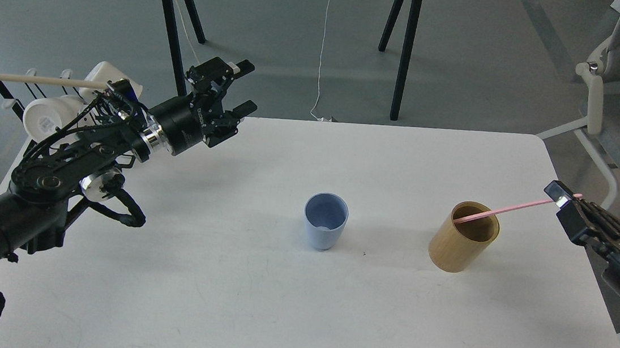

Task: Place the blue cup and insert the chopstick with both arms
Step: 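Grasp the pink stick and pull it up out of the tube, then swing the pink stick over and lower it into the blue cup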

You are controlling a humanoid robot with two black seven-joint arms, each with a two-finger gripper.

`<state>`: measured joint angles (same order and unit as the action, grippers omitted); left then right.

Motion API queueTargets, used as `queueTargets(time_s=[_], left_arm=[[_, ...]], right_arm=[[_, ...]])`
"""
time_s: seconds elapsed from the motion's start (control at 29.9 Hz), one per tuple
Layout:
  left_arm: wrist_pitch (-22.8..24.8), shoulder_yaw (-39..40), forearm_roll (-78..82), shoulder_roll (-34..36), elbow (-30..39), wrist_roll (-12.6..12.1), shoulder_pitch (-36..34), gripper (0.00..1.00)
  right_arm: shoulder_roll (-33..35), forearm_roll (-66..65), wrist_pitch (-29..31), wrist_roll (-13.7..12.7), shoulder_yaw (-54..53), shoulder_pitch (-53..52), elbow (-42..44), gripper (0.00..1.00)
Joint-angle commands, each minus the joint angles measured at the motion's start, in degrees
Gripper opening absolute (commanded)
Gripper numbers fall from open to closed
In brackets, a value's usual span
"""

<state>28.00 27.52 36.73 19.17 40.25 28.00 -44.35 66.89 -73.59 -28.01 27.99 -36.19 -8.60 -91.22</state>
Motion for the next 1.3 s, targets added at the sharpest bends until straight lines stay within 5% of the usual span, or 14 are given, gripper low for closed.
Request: queueTargets(time_s=[0.0,0.5,0.73,1.27], left_arm=[[0.0,0.0,0.0,0.0,0.0,0.0,0.1,0.9],[0.0,-0.1,0.0,-0.2,-0.7,0.0,0.1,0.9],[0.0,-0.2,0.0,-0.2,-0.9,0.0,0.1,0.9],[0.0,-0.1,0.0,-0.2,-2.0,0.0,0.6,0.9]], right_arm=[[3.8,1.6,0.0,0.0,-0.5,-0.1,-2.5,0.0],[6.2,4.8,0.0,0.0,-2.0,-9.8,-3.9,0.01],[-3.9,3.1,0.0,0.0,-0.1,-18.2,-3.7,0.01],[-13.1,-11.0,0.8,0.0,35.8,-44.9,3.8,0.01]])
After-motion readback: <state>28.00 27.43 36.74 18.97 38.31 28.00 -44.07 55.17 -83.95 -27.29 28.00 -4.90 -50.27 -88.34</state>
